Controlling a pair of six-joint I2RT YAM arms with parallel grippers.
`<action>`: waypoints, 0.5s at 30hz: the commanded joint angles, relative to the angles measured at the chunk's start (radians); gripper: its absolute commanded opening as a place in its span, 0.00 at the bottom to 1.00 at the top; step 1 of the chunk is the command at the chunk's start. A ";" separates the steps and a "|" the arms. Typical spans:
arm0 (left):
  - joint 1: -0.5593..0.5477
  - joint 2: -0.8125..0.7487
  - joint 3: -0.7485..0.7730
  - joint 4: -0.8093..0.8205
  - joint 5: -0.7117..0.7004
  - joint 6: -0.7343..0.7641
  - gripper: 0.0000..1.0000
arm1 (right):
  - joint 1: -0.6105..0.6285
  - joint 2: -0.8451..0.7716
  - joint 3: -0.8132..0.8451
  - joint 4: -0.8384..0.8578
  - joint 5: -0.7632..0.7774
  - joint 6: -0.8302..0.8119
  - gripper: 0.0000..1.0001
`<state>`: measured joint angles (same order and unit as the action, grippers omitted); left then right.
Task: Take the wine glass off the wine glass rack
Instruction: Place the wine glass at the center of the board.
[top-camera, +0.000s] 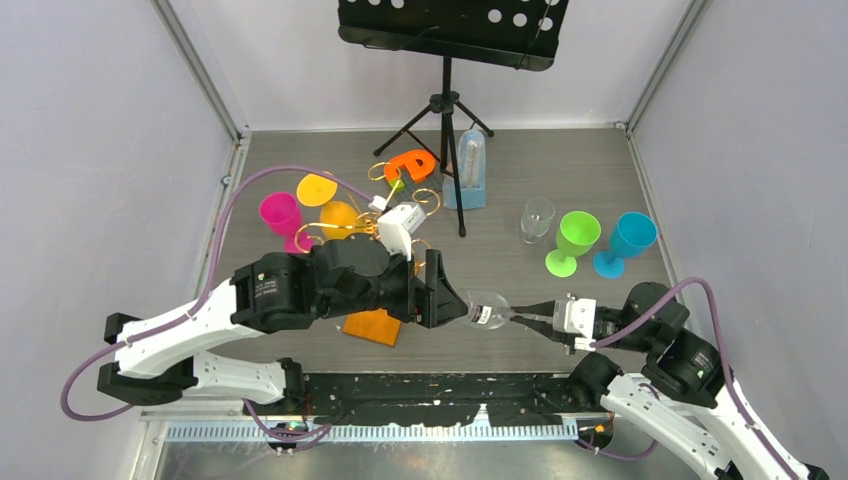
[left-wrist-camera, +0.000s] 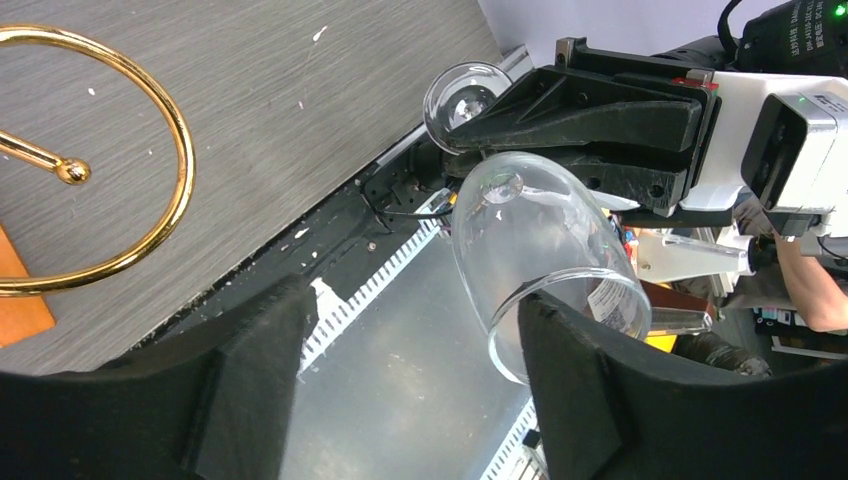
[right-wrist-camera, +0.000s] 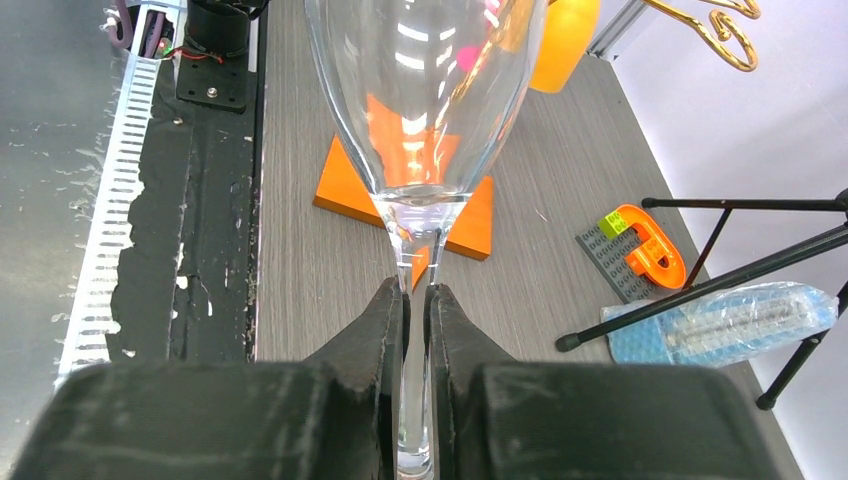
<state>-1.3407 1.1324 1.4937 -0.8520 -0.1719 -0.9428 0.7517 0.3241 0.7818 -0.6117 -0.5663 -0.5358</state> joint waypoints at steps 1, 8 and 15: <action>0.009 0.005 0.036 -0.022 -0.004 0.008 0.69 | 0.005 0.014 0.029 0.140 -0.002 0.032 0.06; 0.018 0.018 0.038 -0.021 0.023 0.018 0.37 | 0.005 0.030 0.009 0.178 0.011 0.055 0.06; 0.028 0.021 0.036 -0.021 0.040 0.025 0.13 | 0.005 0.039 -0.003 0.198 0.012 0.072 0.06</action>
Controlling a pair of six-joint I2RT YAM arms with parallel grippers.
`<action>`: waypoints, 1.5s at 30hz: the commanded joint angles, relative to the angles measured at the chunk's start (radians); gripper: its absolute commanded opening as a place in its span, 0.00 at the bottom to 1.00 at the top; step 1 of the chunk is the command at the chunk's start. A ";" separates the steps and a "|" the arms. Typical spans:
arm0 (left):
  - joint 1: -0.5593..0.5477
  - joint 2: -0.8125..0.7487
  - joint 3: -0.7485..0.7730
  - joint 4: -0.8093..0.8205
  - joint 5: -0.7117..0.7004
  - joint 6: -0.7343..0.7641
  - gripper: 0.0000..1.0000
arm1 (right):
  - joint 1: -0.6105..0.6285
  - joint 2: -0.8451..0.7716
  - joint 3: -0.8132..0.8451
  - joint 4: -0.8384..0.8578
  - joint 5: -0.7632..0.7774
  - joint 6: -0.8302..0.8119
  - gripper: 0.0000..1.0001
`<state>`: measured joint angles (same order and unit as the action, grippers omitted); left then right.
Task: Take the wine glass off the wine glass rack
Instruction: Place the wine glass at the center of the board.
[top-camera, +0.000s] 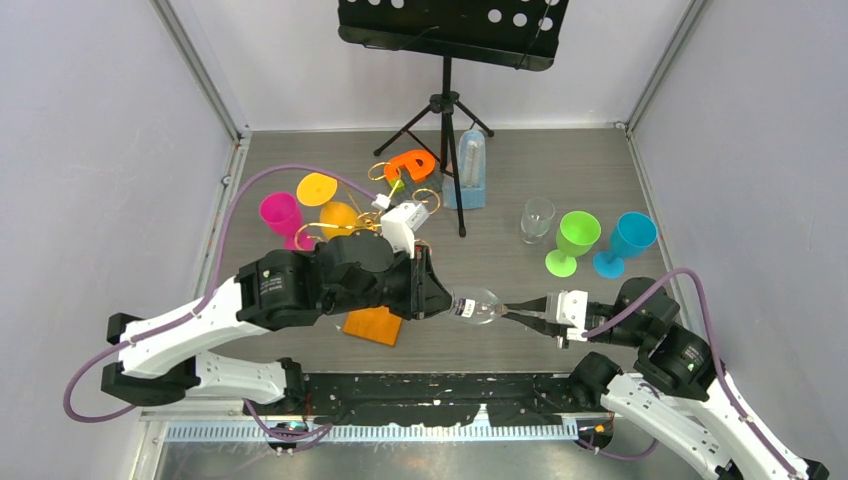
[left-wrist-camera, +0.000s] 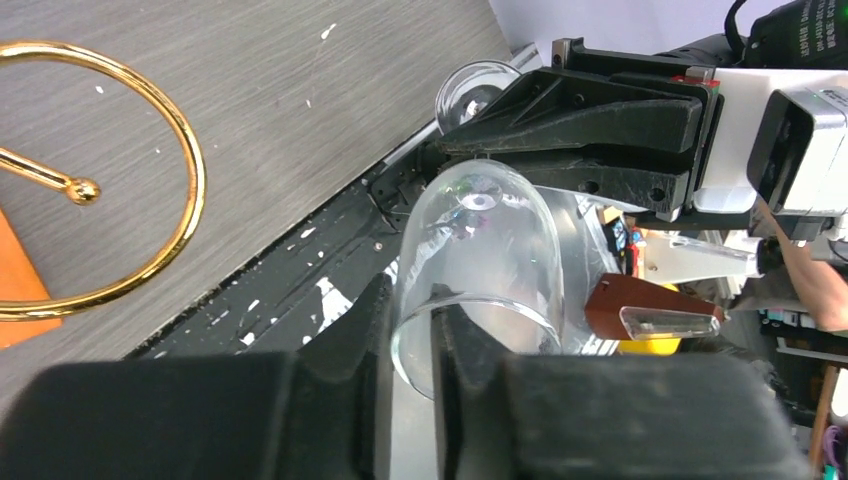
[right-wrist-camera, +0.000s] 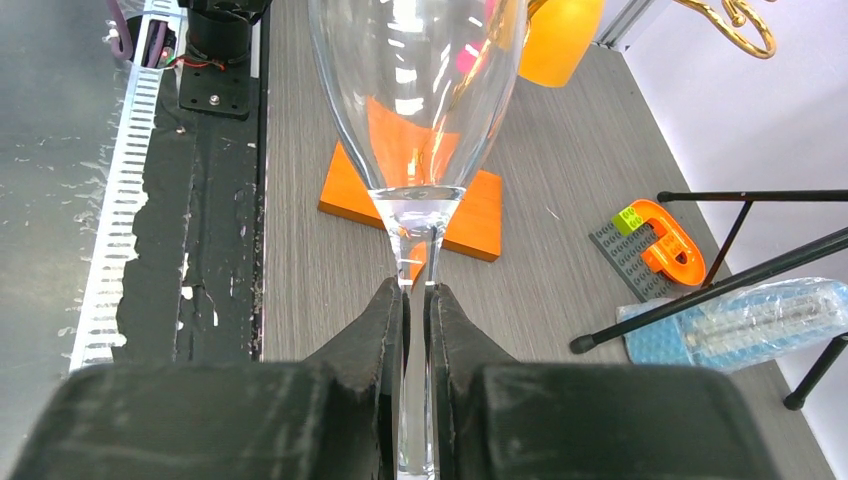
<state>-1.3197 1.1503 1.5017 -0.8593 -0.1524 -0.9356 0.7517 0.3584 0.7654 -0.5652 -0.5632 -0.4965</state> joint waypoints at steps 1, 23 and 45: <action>0.009 0.002 0.029 -0.014 0.024 0.019 0.10 | 0.005 0.004 0.013 0.153 0.009 0.033 0.06; 0.043 -0.011 0.037 -0.010 0.022 0.046 0.00 | 0.005 -0.064 0.008 0.132 0.033 0.057 0.34; 0.088 0.174 0.510 -0.251 0.021 0.187 0.00 | 0.004 -0.170 0.039 0.127 0.161 0.127 0.39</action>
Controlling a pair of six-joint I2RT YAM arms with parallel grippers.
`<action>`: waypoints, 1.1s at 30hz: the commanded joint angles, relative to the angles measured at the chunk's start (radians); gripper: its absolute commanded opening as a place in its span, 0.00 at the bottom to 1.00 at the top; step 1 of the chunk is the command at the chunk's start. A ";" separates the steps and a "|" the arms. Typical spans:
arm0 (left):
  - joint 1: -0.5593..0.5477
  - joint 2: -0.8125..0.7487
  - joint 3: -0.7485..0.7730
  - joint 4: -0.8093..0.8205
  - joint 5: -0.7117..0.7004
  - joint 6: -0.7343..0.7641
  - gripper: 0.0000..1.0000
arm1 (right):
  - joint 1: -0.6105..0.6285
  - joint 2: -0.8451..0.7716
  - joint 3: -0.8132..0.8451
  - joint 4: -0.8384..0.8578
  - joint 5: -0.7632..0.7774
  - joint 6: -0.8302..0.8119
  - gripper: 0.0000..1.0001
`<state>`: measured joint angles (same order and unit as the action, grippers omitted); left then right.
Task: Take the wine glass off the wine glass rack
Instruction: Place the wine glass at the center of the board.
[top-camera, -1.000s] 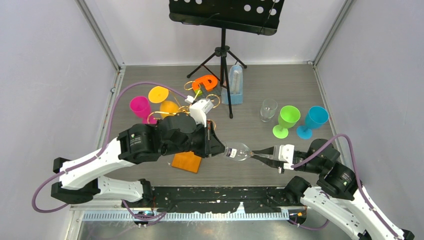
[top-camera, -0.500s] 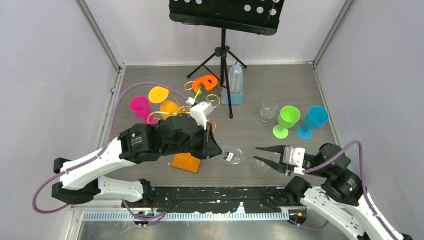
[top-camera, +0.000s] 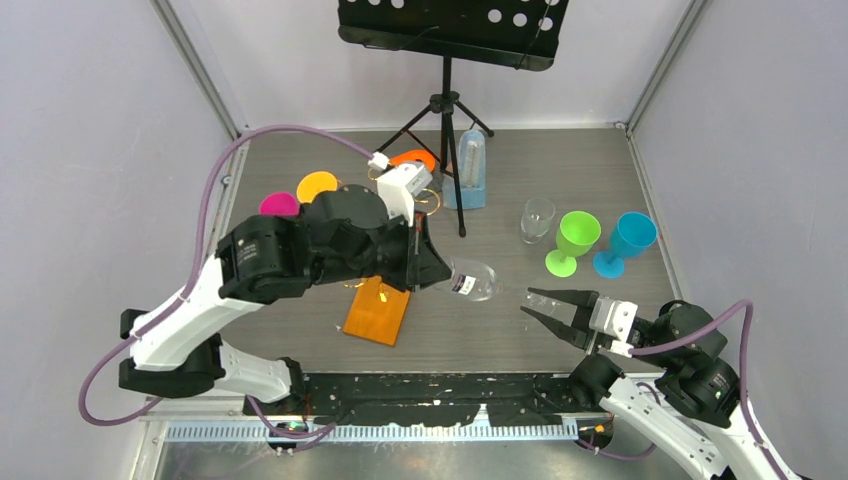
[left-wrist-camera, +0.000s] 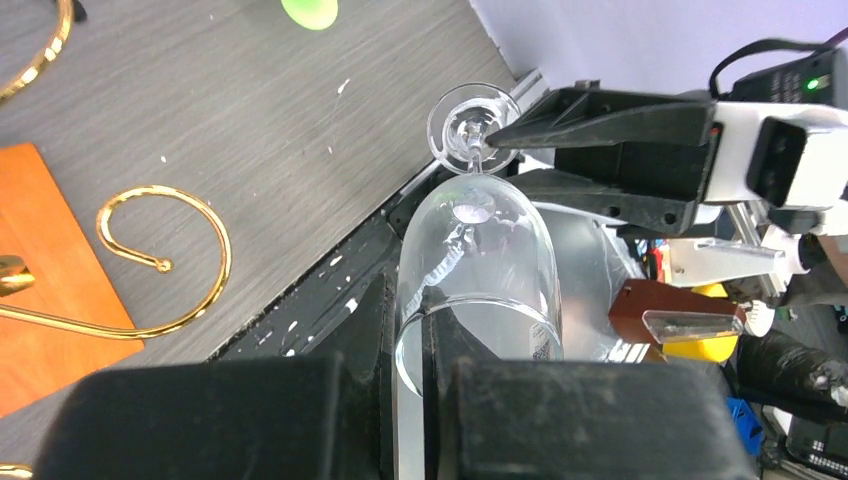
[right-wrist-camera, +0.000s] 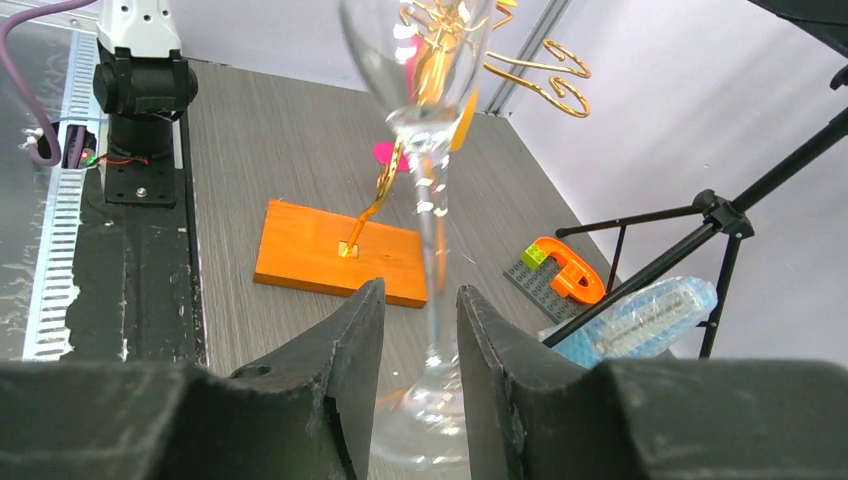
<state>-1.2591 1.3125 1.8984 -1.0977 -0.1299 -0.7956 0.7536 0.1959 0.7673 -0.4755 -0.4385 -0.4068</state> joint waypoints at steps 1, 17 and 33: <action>0.038 0.015 0.135 -0.020 -0.001 0.052 0.00 | 0.003 -0.006 0.040 0.036 0.038 0.041 0.39; 0.259 -0.078 0.240 -0.043 -0.028 0.108 0.00 | 0.003 0.056 0.072 0.075 0.085 0.131 0.43; 0.397 -0.233 0.231 -0.012 -0.188 0.163 0.00 | 0.002 0.076 0.046 0.104 0.071 0.155 0.42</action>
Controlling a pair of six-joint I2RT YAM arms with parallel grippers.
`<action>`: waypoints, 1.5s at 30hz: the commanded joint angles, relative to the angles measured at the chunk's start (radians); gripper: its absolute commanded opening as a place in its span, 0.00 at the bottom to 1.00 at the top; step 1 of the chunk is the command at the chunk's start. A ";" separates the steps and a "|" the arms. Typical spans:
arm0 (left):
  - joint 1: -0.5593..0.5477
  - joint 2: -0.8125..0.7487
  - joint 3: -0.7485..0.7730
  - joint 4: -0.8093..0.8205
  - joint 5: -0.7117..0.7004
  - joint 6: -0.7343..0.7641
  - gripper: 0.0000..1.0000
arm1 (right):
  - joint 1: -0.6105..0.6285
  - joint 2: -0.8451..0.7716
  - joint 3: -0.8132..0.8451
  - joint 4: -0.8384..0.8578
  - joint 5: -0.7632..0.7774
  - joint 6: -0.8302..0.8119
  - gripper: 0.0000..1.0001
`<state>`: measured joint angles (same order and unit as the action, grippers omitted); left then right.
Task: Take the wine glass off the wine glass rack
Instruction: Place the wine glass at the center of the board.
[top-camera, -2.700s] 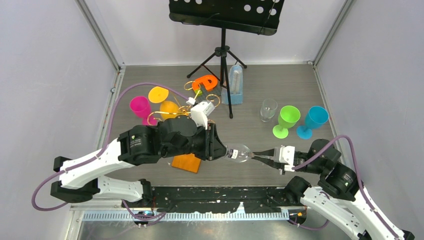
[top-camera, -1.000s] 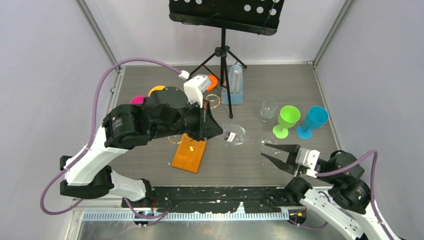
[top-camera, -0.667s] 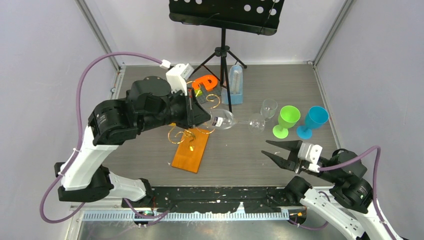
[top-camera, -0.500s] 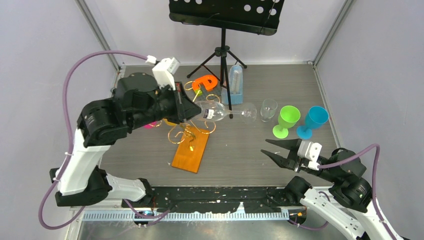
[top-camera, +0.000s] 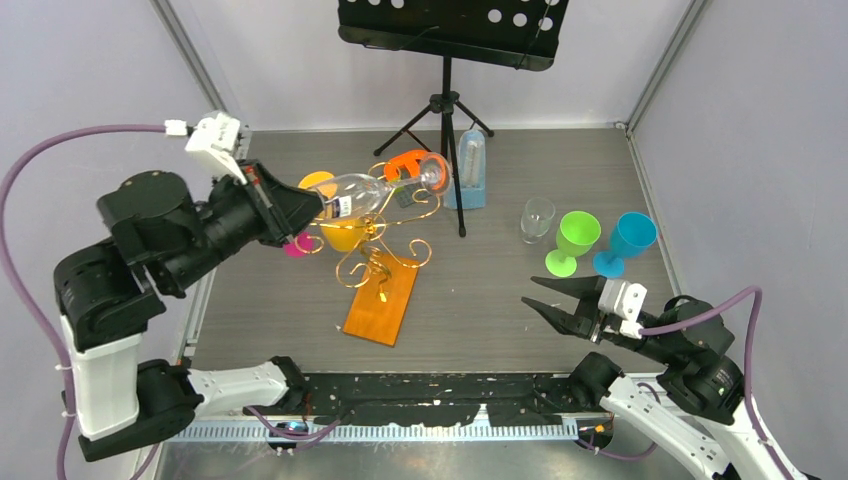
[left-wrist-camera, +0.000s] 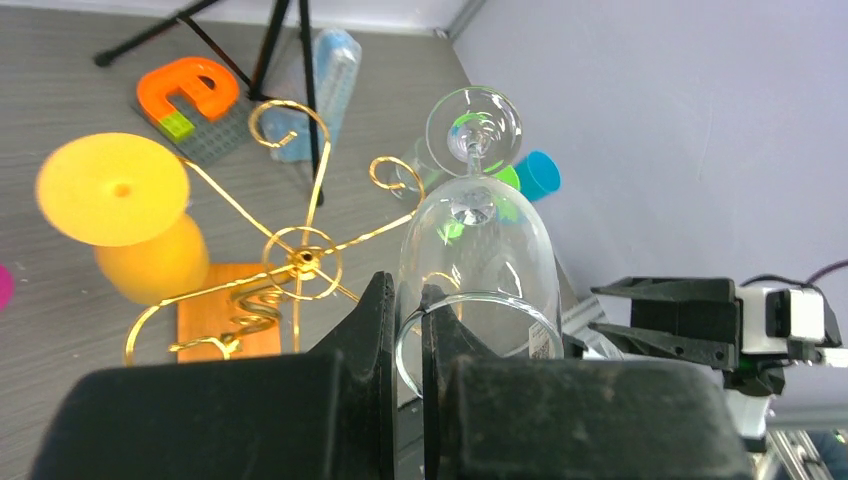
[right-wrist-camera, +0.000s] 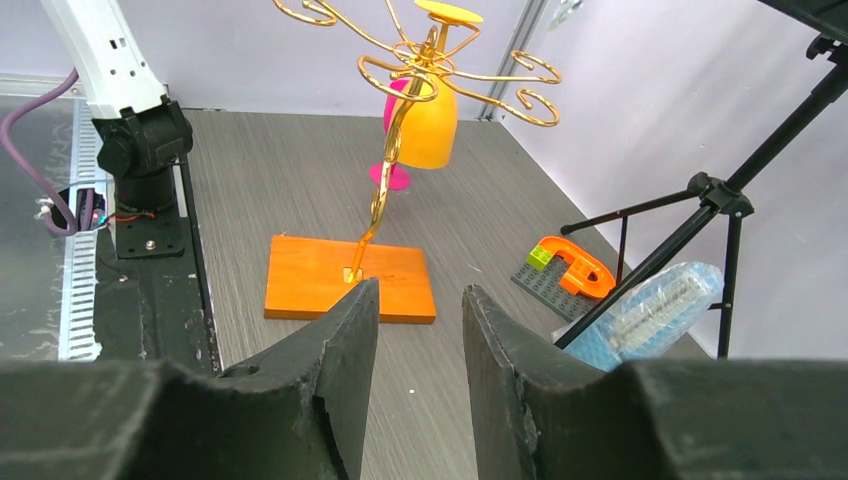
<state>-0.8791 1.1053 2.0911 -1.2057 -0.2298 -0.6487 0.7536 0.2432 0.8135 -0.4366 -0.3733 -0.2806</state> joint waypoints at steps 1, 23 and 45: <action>0.017 -0.032 0.038 0.090 -0.118 0.023 0.00 | 0.001 0.032 -0.001 0.067 0.007 0.033 0.42; 0.017 -0.207 -0.110 0.092 -0.748 0.238 0.00 | 0.004 0.116 -0.035 0.126 -0.020 0.064 0.42; 0.018 -0.153 -0.132 -0.348 -0.896 0.089 0.00 | 0.003 0.150 -0.044 0.130 -0.016 0.085 0.42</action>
<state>-0.8654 0.9176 1.9411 -1.4620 -1.1069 -0.4679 0.7536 0.3614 0.7486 -0.3531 -0.3870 -0.2127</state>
